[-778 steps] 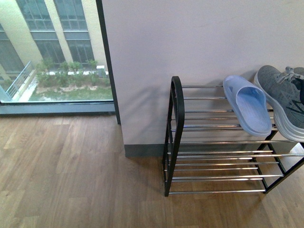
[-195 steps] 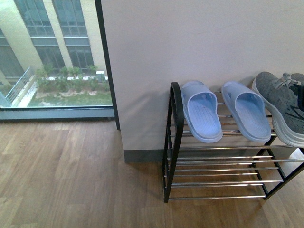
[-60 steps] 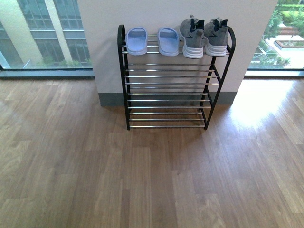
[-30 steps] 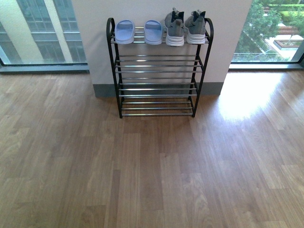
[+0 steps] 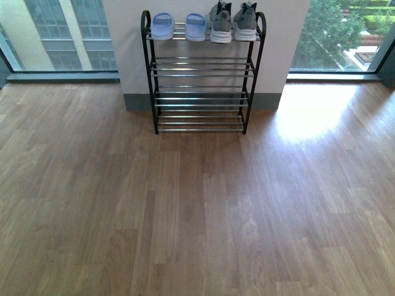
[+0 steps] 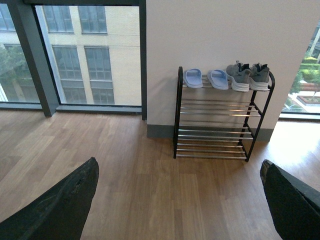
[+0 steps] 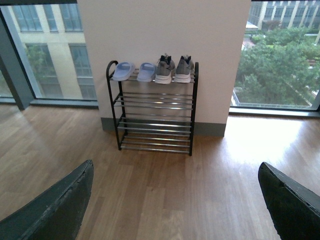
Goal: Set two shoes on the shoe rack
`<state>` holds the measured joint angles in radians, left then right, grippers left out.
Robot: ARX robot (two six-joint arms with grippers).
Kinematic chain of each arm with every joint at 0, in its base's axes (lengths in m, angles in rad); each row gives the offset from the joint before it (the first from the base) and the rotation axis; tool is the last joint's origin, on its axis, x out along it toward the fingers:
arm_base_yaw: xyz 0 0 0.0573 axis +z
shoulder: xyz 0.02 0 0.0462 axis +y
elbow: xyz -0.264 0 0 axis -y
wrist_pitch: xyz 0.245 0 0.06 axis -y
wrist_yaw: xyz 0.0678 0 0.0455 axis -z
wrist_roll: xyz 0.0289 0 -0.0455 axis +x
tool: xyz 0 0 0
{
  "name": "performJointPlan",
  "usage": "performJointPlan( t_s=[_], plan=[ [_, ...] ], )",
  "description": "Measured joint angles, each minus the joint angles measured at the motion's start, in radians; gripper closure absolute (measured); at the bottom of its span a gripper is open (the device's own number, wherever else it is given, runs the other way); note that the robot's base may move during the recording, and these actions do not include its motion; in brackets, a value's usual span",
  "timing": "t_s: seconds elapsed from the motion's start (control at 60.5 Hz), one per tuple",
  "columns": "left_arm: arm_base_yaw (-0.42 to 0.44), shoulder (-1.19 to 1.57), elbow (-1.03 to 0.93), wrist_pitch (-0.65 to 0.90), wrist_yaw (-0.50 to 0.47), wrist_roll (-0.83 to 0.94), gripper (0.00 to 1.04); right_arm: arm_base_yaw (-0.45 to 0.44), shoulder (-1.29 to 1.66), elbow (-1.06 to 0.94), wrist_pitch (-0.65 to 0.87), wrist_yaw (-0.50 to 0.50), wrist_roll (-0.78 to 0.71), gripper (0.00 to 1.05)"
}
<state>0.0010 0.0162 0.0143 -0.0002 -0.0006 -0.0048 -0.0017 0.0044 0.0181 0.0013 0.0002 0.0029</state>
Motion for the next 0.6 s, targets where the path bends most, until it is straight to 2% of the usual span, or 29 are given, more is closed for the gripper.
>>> performJointPlan(
  t_s=[0.595],
  plan=[
    [0.0,0.0,0.0,0.0,0.0,0.0,0.09,0.0,0.0,0.0,0.0,0.0,0.0,0.09]
  ],
)
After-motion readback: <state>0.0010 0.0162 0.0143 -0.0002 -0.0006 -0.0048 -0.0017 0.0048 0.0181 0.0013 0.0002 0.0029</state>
